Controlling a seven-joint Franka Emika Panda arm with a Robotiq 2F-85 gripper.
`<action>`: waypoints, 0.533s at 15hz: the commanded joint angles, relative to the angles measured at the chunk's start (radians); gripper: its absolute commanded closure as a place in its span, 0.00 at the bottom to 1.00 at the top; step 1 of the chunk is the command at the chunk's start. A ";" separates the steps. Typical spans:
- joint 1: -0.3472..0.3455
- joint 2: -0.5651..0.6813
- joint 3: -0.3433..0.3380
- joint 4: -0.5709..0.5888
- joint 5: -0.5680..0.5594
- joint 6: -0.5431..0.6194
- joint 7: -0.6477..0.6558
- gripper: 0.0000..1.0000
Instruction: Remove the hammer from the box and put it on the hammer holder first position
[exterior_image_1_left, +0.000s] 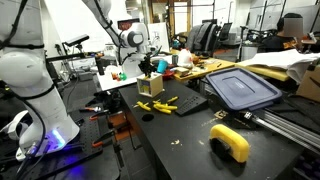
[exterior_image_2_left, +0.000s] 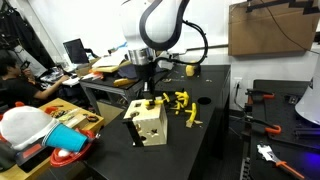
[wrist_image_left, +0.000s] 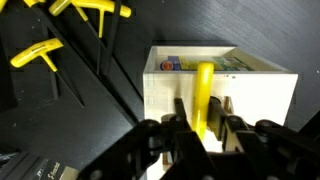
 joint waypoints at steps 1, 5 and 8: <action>0.016 -0.047 -0.018 -0.027 -0.058 -0.007 0.045 0.36; 0.012 -0.087 -0.009 -0.041 -0.086 -0.018 0.041 0.08; 0.003 -0.124 0.009 -0.044 -0.051 -0.036 0.012 0.00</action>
